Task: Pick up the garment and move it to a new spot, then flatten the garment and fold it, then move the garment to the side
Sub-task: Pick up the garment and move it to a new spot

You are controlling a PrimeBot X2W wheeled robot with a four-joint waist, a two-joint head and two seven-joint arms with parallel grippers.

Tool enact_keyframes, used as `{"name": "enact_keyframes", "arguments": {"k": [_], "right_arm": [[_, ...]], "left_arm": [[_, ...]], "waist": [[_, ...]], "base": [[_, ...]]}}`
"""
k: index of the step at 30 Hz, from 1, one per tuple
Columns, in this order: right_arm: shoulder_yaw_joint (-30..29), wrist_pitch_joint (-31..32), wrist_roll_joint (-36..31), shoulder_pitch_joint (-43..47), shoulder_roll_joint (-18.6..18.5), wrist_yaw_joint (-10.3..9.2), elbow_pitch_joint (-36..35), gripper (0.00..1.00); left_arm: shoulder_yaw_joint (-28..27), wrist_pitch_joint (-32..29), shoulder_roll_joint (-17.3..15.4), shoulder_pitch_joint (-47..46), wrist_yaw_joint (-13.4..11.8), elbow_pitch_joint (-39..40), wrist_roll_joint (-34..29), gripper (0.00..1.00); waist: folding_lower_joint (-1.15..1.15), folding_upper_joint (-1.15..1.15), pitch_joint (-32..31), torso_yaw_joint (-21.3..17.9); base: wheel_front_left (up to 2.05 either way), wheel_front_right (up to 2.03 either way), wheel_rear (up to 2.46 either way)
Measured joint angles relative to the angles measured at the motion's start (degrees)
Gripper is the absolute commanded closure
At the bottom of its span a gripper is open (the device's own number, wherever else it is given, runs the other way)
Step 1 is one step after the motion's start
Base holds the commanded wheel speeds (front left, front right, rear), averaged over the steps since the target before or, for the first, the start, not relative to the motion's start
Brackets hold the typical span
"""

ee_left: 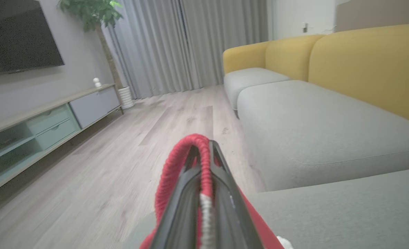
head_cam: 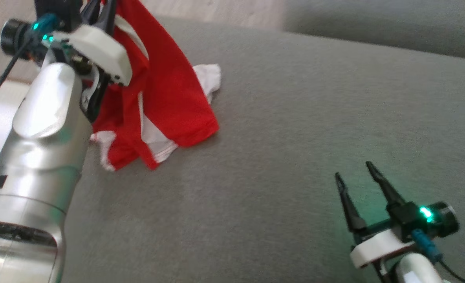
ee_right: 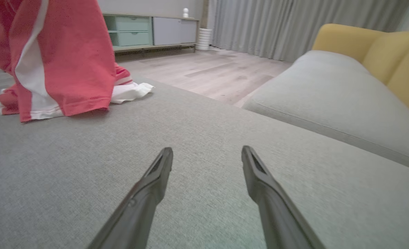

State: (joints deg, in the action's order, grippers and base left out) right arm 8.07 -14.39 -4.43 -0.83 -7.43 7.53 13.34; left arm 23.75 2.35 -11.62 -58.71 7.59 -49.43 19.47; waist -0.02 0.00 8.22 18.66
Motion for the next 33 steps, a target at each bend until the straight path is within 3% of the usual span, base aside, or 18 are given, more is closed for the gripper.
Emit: {"name": "enact_keyframes", "arguments": {"k": [6,13,18,23,29,33], "right_arm": [[1.0,0.0,0.5,0.5,3.1,0.00,1.1,0.00],[1.5,0.0,1.5,0.6,3.9,0.00,1.3,0.00],[2.0,0.0,1.6,0.7,4.2,0.00,1.3,0.00],[2.2,0.0,2.6,0.8,4.3,0.00,1.0,0.00],[2.7,0.0,4.4,0.6,4.3,0.00,0.3,0.00],[2.9,0.0,5.7,-0.3,4.3,0.00,0.0,0.00]], "left_arm": [[3.2,-2.3,-0.6,-1.3,0.0,4.0,-0.3,1.00],[6.1,-4.3,-0.3,-3.1,0.0,8.5,2.0,1.00],[6.2,-5.3,1.4,-4.7,-3.2,8.8,2.1,1.00],[7.4,-6.3,4.2,-4.7,-3.9,7.0,2.3,1.00],[11.7,-4.8,6.3,-1.8,-1.5,5.0,2.5,1.00],[13.7,-3.3,7.5,6.1,-0.9,1.2,5.0,1.00]], "waist": [[0.00,0.00,-4.7,-7.1],[0.01,0.00,-7.6,-17.1],[0.01,0.00,-8.5,-23.9],[0.01,0.00,-8.5,-30.1],[0.01,0.00,-6.1,-34.6],[0.04,0.00,-2.6,-35.7]], "base": [[0.00,0.00,0.00],[0.00,0.00,0.00],[0.00,0.00,0.00],[0.00,0.00,0.00],[0.00,0.00,0.00],[0.00,0.00,0.00]]}}
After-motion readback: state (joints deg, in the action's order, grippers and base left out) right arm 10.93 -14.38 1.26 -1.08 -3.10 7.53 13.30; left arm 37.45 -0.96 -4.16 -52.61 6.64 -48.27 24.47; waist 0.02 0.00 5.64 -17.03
